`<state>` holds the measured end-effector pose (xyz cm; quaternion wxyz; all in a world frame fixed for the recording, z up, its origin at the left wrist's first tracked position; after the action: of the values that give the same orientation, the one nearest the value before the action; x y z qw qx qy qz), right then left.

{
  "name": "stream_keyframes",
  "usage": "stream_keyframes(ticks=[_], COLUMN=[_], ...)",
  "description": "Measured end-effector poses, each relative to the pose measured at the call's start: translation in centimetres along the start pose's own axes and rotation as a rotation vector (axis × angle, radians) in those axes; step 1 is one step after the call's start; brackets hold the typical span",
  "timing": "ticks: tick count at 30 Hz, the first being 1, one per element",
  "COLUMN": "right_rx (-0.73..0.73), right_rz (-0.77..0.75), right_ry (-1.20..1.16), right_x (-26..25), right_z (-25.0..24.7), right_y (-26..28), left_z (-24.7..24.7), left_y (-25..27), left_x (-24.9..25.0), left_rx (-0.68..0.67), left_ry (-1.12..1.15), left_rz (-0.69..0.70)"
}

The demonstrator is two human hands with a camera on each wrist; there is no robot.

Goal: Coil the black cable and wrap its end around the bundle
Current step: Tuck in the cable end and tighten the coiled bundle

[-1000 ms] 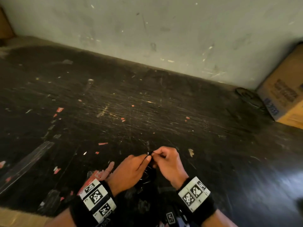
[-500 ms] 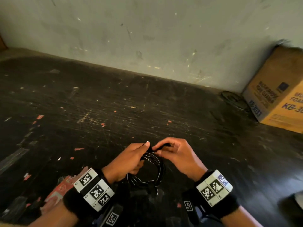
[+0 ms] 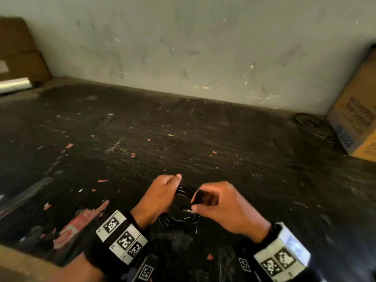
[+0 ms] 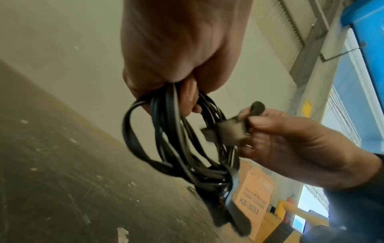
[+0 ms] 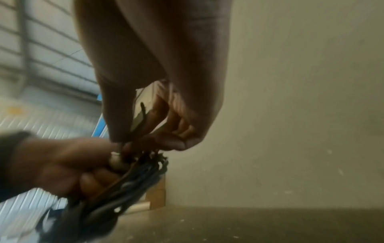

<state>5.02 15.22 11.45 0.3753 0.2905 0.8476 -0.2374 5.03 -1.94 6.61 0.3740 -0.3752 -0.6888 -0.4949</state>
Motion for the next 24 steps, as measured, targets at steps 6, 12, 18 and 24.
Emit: stream_keyframes(ticks=[6,12,18,24], right_rx=[0.172,0.394,0.285,0.166], right_rz=[-0.274,-0.322,-0.358,-0.485], right_ry=[0.213,0.269,0.377,0.518], right_x=[2.6,4.5,4.6,4.4], right_z=[1.2,1.3,1.3,1.0], right_y=[0.3,0.8,0.8,0.3], left_z=[1.4,1.5,2.6,3.0], left_y=[0.4,0.8,1.4,1.9], left_x=[0.1,-0.6,-1.2,-0.3], left_rx=[-0.008,0.088,0.120,0.063], left_ry=[-0.074,0.144,0.268,0.259], left_rz=[0.033,0.084,0.064,0.099])
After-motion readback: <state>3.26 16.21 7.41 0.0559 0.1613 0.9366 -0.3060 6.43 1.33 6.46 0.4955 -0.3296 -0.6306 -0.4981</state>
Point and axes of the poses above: each hand's wrist, its own y-axis away from the middle knuckle, its own z-axis out of the palm, x = y × z, the point moved 2 cm from there along -y, towards the middle knuckle, and after that the axes turned 13 degrees about -z, right-handed, at the moved point
